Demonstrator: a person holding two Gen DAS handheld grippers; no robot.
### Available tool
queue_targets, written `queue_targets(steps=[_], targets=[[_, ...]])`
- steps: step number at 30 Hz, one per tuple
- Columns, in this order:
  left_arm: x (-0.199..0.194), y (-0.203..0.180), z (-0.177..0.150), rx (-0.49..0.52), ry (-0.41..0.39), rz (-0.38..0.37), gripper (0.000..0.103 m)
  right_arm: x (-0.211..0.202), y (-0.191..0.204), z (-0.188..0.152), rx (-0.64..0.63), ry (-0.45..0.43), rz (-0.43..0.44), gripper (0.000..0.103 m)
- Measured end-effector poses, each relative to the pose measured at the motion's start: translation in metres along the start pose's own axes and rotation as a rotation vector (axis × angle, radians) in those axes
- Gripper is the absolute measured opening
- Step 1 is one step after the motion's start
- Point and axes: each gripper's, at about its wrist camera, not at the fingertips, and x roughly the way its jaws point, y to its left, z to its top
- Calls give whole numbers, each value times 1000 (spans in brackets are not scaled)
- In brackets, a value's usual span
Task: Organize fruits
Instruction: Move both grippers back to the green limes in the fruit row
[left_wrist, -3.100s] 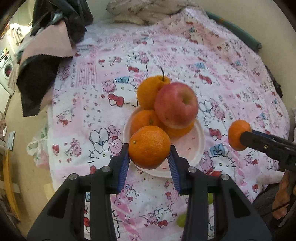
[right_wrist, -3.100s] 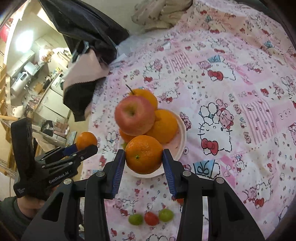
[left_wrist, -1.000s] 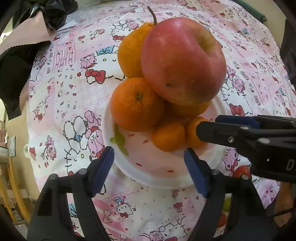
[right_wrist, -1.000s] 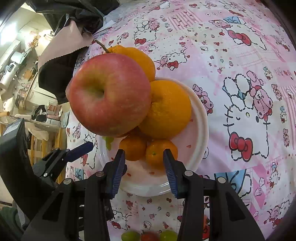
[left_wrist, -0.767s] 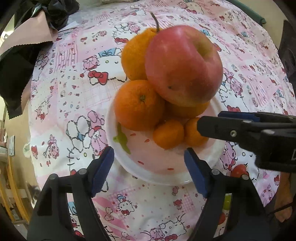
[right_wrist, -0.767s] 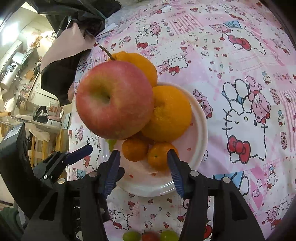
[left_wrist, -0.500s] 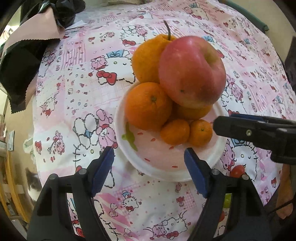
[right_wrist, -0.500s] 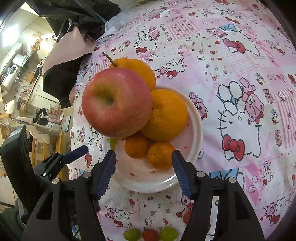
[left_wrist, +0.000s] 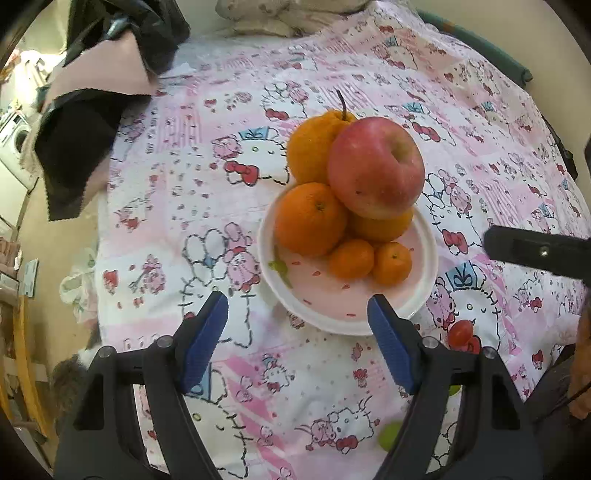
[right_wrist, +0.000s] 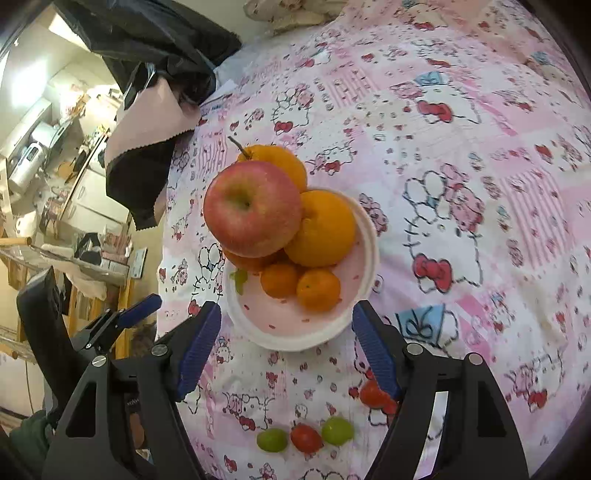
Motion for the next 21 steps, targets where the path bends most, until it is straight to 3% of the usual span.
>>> queue_targets(steps=[6,13,21], targets=[[-20,6,-20,-44,-36,8,75,-28,-9,-23,40,-57,-7,79],[-53,17,-40,-137,-112,-9,75,-51,-8,-51,31,-116,-50,90],[-61,20,-62,-201,-102,-23,75,-58,-17,-76,47,-122,-92,91]])
